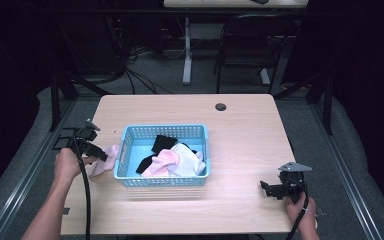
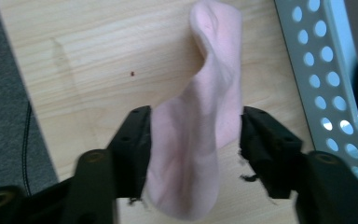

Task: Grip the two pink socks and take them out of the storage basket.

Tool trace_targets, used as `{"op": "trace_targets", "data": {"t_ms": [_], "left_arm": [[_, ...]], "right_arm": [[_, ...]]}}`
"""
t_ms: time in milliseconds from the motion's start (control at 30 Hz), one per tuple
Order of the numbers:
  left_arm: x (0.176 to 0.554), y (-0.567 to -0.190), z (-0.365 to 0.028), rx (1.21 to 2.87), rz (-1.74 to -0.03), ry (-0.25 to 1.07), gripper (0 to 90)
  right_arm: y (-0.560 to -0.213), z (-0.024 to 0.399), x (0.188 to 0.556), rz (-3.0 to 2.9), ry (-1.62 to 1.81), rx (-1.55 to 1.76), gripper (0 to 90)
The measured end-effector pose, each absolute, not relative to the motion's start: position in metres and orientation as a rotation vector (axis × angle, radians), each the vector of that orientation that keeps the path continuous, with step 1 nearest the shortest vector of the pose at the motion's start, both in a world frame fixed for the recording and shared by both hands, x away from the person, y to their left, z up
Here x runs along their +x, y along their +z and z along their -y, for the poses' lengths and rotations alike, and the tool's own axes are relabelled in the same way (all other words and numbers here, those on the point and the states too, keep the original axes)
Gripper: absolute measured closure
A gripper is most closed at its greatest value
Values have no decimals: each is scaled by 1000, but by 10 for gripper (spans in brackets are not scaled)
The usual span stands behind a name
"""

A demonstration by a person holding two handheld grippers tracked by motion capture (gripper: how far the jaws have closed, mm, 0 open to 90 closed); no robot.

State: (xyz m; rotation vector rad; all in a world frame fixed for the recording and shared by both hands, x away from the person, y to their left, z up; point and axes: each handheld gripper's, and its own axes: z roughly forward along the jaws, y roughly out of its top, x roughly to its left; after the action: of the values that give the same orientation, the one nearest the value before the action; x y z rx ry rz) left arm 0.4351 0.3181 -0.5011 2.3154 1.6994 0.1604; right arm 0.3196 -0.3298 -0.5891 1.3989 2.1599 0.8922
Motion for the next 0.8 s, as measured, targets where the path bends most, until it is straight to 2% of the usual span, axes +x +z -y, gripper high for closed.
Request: {"op": "trace_targets", "data": {"t_ms": [67, 167, 267, 433, 533, 667, 800], "left_arm": [[433, -493, -322, 2293, -1697, 183, 305], [429, -479, -325, 2267, -1682, 218, 267], [425, -462, -323, 2257, -1651, 244, 175], [421, -439, -307, 2261, -1573, 254, 132], [420, -426, -293, 2277, -1521, 259, 53], [420, -414, -263, 2326, -1412, 248, 1], [421, -413, -234, 2376, -1323, 237, 0]], "right_arm": [[-589, 330, 320, -2160, 893, 1399, 0], [-589, 330, 320, -2160, 893, 1399, 0], [-589, 330, 320, -2160, 895, 1399, 0], [-589, 330, 320, -2160, 895, 1400, 0], [-589, 330, 320, -2160, 891, 1399, 0], [-589, 330, 320, -2160, 896, 1400, 0], [-589, 330, 320, -2159, 896, 1401, 0]]}}
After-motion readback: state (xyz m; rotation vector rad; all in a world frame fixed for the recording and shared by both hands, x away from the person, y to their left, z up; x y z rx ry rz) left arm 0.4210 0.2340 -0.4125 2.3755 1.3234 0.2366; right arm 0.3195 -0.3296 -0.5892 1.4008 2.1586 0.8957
